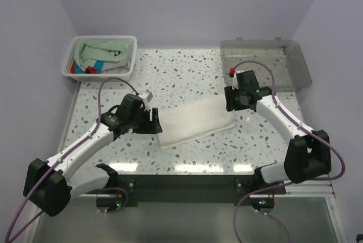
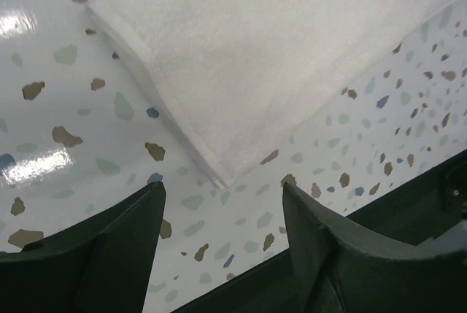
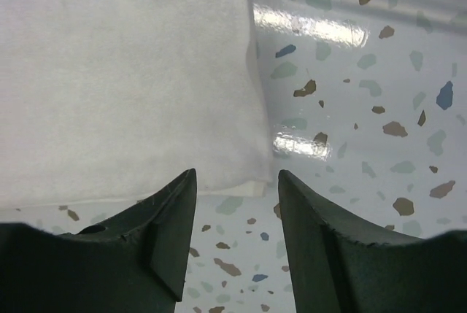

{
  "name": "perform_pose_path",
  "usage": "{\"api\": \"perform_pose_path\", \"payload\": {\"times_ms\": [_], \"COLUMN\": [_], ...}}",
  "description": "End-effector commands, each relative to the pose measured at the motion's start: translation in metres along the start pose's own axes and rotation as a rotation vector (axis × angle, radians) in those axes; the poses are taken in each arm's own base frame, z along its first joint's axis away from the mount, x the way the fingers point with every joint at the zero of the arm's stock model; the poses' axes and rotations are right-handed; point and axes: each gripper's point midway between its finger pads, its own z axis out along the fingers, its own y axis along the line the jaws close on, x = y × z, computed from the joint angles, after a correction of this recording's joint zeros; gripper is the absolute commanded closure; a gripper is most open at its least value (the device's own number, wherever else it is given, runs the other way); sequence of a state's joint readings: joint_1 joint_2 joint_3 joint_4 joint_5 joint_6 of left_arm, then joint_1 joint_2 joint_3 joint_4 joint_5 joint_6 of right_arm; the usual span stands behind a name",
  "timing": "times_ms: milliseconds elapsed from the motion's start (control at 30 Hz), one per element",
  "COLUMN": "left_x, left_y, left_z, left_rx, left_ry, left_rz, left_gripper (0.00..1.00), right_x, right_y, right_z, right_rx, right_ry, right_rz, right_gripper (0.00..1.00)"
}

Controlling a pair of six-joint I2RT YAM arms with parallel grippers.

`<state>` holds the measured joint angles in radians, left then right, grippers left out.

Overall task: Fold and stack the towels
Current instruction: Fold the towel

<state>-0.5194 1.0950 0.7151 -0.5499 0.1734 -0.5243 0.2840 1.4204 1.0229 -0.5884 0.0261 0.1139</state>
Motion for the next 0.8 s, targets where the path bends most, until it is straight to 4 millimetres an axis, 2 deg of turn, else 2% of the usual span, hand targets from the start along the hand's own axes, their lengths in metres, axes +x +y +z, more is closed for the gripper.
{"api": "perform_pose_path", "payload": {"times_ms": [0, 100, 200, 267, 300, 400, 433, 500, 533, 600, 633, 767], "left_x": [-0.035, -0.048, -0.048, -0.037, -0.024, -0.008, 0.01, 0.025, 0.041, 0.052, 0.067, 0.083], "left_y": [-0.022, -0.042, -0.056, -0.063, -0.062, -0.057, -0.047, -0.032, -0.019, -0.009, 0.002, 0.031], "left_z": [-0.023, -0.024, -0.009, 0.009, 0.021, 0.042, 0.053, 0.063, 0.068, 0.073, 0.075, 0.076], "left_rx": [0.026, 0.071, 0.098, 0.109, 0.099, 0.087, 0.057, 0.009, -0.022, -0.047, -0.074, -0.197], "left_ry": [-0.086, -0.099, -0.076, -0.038, 0.002, 0.037, 0.087, 0.115, 0.151, 0.161, 0.189, 0.226], "left_rz": [-0.001, 0.02, 0.043, 0.056, 0.056, 0.047, 0.045, 0.018, 0.007, -0.015, -0.031, -0.068], "left_gripper": [0.29, 0.33, 0.35, 0.41, 0.43, 0.51, 0.52, 0.58, 0.6, 0.62, 0.63, 0.7], "right_x": [-0.028, -0.038, -0.03, -0.023, -0.012, 0.004, 0.016, 0.03, 0.04, 0.042, 0.044, 0.066], "right_y": [0.02, 0.03, 0.039, 0.04, 0.04, 0.027, 0.022, 0.016, 0.014, 0.013, 0.011, 0.01], "right_z": [-0.025, -0.024, -0.009, 0.008, 0.016, 0.038, 0.045, 0.056, 0.06, 0.061, 0.061, 0.059], "right_rx": [-0.095, -0.139, -0.178, -0.183, -0.18, -0.108, -0.082, -0.05, -0.044, -0.041, -0.03, -0.006], "right_ry": [-0.089, -0.118, -0.084, -0.076, -0.051, -0.028, -0.002, 0.032, 0.055, 0.072, 0.074, 0.169], "right_rz": [0.034, 0.064, 0.097, 0.124, 0.13, 0.158, 0.162, 0.17, 0.178, 0.194, 0.198, 0.24], "right_gripper": [0.47, 0.48, 0.47, 0.48, 0.48, 0.5, 0.5, 0.5, 0.5, 0.5, 0.5, 0.5]}}
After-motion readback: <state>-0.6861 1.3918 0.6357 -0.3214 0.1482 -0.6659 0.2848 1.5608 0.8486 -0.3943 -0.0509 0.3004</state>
